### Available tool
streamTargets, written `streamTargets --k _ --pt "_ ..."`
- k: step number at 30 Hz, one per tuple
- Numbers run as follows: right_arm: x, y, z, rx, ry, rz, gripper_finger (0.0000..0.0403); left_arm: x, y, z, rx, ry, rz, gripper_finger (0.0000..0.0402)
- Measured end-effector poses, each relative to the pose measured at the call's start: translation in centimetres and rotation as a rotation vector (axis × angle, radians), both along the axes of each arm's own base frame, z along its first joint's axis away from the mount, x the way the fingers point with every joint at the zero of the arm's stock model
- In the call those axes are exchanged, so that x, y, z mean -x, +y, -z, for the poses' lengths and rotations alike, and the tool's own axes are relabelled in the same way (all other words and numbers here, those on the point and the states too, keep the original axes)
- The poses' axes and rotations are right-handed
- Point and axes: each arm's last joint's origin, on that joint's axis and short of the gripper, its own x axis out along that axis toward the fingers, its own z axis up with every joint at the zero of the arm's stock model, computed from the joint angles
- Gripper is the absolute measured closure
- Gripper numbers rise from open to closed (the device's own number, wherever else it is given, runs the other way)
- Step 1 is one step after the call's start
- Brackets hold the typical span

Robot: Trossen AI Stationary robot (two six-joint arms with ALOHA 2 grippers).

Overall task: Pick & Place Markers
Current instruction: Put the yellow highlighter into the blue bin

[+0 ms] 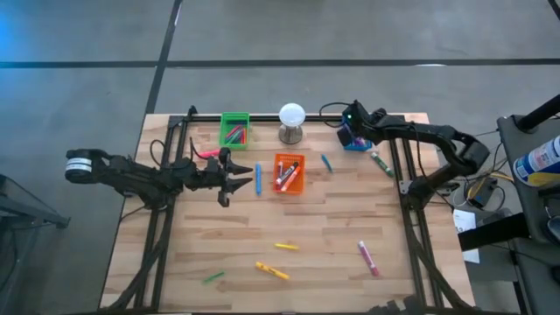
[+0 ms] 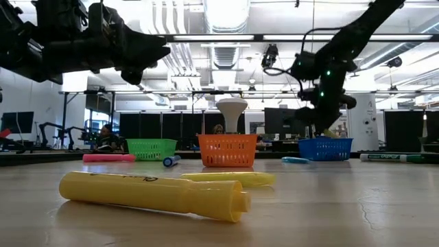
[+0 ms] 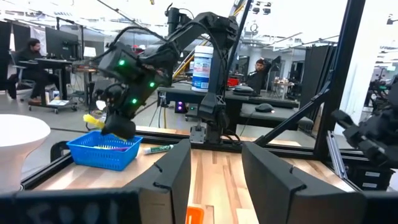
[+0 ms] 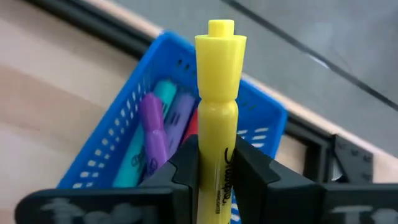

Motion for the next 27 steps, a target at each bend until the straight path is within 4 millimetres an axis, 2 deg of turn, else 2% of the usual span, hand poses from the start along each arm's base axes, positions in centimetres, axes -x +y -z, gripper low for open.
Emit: streamTargets --k 10,15,22,27 --pt "-0.2 -1.0 2.7 -0.114 0.032 -0.007 0.0344 0.0 0.0 0.0 0.001 0.0 0.0 0.0263" --pt "0.0 -1.2 2.9 -0.172 -0.029 -0.013 0.0344 0.0 0.0 0.0 0.002 0.0 0.0 0.0263" --pt "0.7 -1.5 1.8 -0.232 -0.206 0.038 0.0344 0.0 0.0 0.0 0.002 0.0 0.0 0.0263" --pt "0.9 -1.8 2.1 -0.296 -0.282 0.067 0.0331 0.0 0.0 0.0 0.004 0.0 0.0 0.0263"
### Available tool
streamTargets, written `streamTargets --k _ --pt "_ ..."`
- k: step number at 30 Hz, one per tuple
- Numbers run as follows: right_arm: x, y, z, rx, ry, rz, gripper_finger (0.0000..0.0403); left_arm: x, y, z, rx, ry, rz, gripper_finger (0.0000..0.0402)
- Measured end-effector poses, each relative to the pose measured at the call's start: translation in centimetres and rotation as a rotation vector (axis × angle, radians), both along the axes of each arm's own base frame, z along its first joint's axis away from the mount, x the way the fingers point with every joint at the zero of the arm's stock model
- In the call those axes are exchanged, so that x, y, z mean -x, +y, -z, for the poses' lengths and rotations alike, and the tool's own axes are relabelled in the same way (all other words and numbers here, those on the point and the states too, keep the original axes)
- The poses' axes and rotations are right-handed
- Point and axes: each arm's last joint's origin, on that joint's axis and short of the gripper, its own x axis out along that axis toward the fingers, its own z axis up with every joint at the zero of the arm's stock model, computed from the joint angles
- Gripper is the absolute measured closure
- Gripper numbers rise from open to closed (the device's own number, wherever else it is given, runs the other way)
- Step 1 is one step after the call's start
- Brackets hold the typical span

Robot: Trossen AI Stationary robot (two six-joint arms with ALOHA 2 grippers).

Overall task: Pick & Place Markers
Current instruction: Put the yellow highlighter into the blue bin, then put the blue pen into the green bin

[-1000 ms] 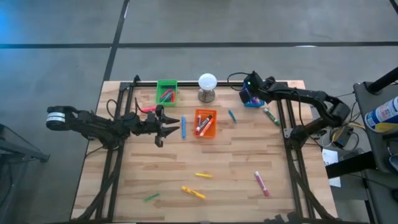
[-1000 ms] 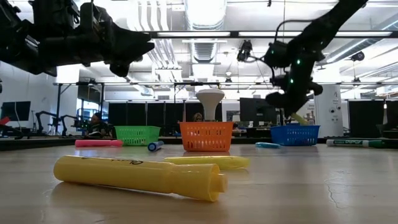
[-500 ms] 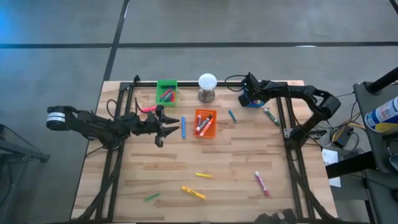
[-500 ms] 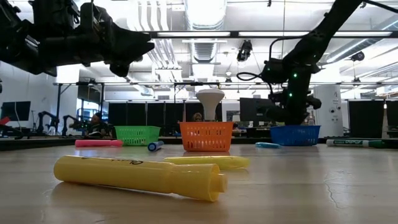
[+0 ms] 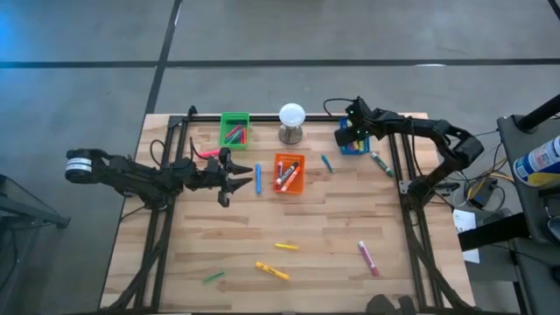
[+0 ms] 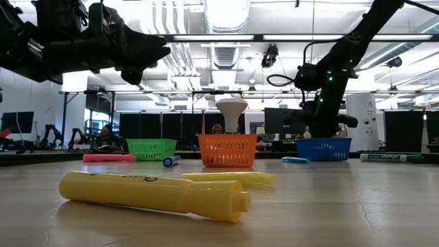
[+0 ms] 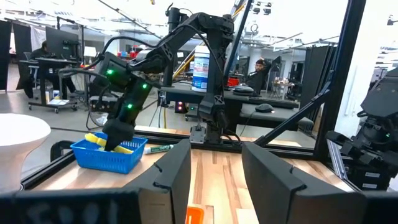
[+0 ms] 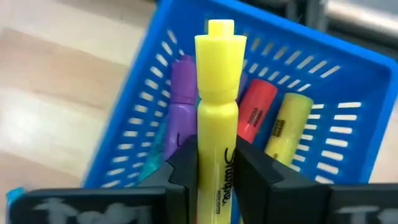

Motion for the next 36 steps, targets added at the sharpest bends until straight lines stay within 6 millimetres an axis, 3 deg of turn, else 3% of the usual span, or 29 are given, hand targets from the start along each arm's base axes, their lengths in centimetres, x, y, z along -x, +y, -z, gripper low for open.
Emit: streamTargets --k 11,17,21,26,32,36 --pt "-0.1 -0.1 -0.5 0.007 -0.01 0.004 0.0245 0.0 0.1 0.1 0.009 0.013 -0.034 0.0263" --pt "-0.4 0.8 -2.3 0.025 0.009 -0.052 0.026 -0.1 0.2 0.3 0.018 0.033 -0.072 0.0264" --pt "-1.1 4.3 -3.9 0.176 0.028 -0.14 0.031 -0.1 0.3 0.6 0.016 0.06 -0.085 0.027" --pt "-1.7 10.9 -5.0 0.351 -0.098 -0.307 0.0374 -0.1 0.3 0.8 0.015 0.081 -0.087 0.0303" --pt "-2.2 17.7 -3.5 0.473 -0.423 -0.485 0.039 -0.3 0.3 0.5 0.015 0.075 -0.087 0.038" --pt "-2.0 20.3 -0.9 0.542 -0.46 -0.444 0.0381 -0.3 0.3 0.7 0.011 0.095 -0.086 0.0396"
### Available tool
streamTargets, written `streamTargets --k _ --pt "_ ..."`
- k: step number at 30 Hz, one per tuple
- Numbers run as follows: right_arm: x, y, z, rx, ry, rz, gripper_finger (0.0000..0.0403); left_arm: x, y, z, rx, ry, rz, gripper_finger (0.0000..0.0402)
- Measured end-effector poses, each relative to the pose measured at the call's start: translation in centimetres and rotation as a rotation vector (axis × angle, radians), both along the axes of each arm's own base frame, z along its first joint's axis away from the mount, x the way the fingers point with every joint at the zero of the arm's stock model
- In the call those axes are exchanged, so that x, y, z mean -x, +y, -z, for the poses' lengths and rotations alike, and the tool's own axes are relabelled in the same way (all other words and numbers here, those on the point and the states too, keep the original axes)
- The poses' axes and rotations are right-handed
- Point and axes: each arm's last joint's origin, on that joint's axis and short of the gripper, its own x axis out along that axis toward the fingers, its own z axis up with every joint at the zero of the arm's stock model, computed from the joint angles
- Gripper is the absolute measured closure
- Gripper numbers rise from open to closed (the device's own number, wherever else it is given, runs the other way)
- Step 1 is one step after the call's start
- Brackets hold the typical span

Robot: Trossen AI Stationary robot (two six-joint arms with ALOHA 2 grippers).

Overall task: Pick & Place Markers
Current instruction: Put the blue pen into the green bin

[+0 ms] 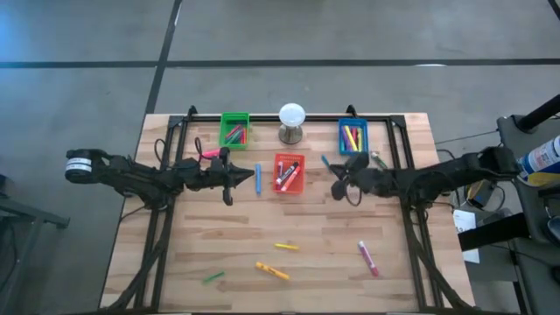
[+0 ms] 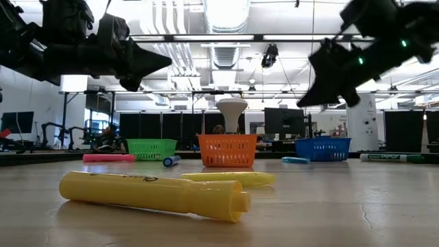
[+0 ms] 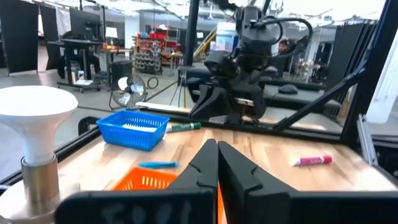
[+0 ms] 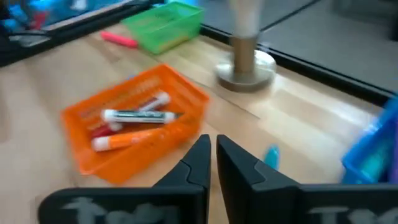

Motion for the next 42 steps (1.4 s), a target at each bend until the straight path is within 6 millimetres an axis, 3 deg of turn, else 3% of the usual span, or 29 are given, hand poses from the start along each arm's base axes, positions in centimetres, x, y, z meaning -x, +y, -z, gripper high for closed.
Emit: streamTargets --k 7,17,22,26,32,37,42 --pt "0.6 -0.1 4.3 -0.043 0.081 0.161 0.0334 0.0 0.0 0.4 -0.016 0.041 -0.002 0.0401" --pt "-1.5 -2.2 7.2 -0.147 0.143 0.216 0.0259 0.0 0.0 0.6 -0.022 0.065 -0.002 0.0401" --pt "-2.2 -3.2 8.6 -0.189 0.204 0.239 0.0269 0.0 0.0 0.7 -0.02 0.074 -0.002 0.0401" --pt "-3.0 -3.5 9.0 -0.173 0.227 0.235 0.0306 -0.1 0.0 0.6 -0.012 0.073 -0.004 0.0401" --pt "-3.2 -2.6 8.2 -0.183 0.215 0.163 0.0378 -0.1 0.0 0.6 -0.013 0.073 -0.003 0.0401" --pt "-4.0 -0.9 6.0 -0.124 0.149 0.072 0.0368 -0.3 0.0 0.5 0.01 0.085 -0.004 0.039" --pt "-5.7 2.1 3.1 0.005 0.106 -0.075 0.0365 -0.8 -0.3 0.4 0.042 0.119 0.036 0.033"
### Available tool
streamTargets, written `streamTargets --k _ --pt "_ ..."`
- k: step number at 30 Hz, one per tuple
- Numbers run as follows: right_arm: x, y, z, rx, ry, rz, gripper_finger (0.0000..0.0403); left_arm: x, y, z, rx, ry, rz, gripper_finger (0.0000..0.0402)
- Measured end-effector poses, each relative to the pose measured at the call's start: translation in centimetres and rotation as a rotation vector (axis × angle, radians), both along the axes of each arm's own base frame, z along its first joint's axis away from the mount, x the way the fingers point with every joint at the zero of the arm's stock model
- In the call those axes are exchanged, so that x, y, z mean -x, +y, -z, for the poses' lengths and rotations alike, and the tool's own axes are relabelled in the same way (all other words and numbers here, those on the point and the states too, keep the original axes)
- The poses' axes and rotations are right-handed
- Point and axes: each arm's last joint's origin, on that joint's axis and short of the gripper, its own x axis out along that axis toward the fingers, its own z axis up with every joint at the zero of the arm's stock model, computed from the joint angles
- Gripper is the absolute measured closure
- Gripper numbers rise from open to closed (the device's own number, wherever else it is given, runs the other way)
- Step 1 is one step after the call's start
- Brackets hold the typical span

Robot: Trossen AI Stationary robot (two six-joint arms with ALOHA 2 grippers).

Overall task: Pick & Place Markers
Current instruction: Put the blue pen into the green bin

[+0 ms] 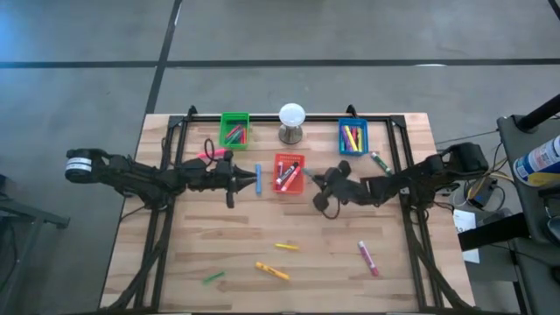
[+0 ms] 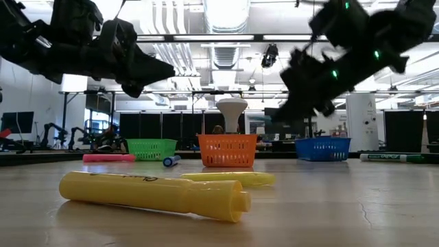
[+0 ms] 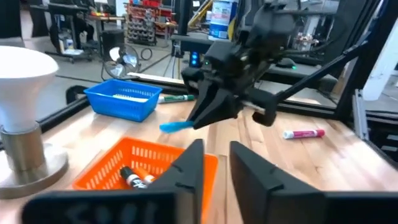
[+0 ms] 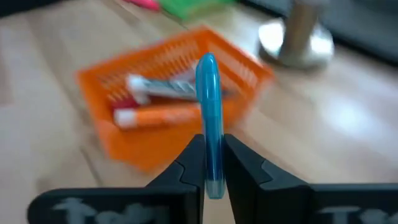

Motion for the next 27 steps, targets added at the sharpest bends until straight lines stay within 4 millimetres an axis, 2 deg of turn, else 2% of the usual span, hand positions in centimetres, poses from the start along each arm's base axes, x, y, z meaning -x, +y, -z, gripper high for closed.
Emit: streamTargets --k 6,13,17,22,27 --pt "-3.4 3.3 -2.8 0.128 -0.018 -0.166 0.0365 -0.8 -0.7 -0.5 0.019 0.023 0.039 0.0275" --pt "-7.7 4.6 -2.9 0.237 0.032 -0.215 0.0365 -2.0 -1.1 -0.5 0.022 0.061 0.065 0.0268" --pt "-9.3 5.0 -2.9 0.268 0.045 -0.233 0.0365 -2.3 -1.1 0.0 0.024 0.089 0.072 0.0268" --pt "-10.3 5.6 -2.9 0.304 0.052 -0.257 0.0365 -2.9 -1.2 0.4 0.021 0.12 0.116 0.0268" --pt "-10.3 6.4 -3.1 0.328 0.062 -0.285 0.0365 -3.3 -1.2 0.3 0.019 0.121 0.116 0.0268"
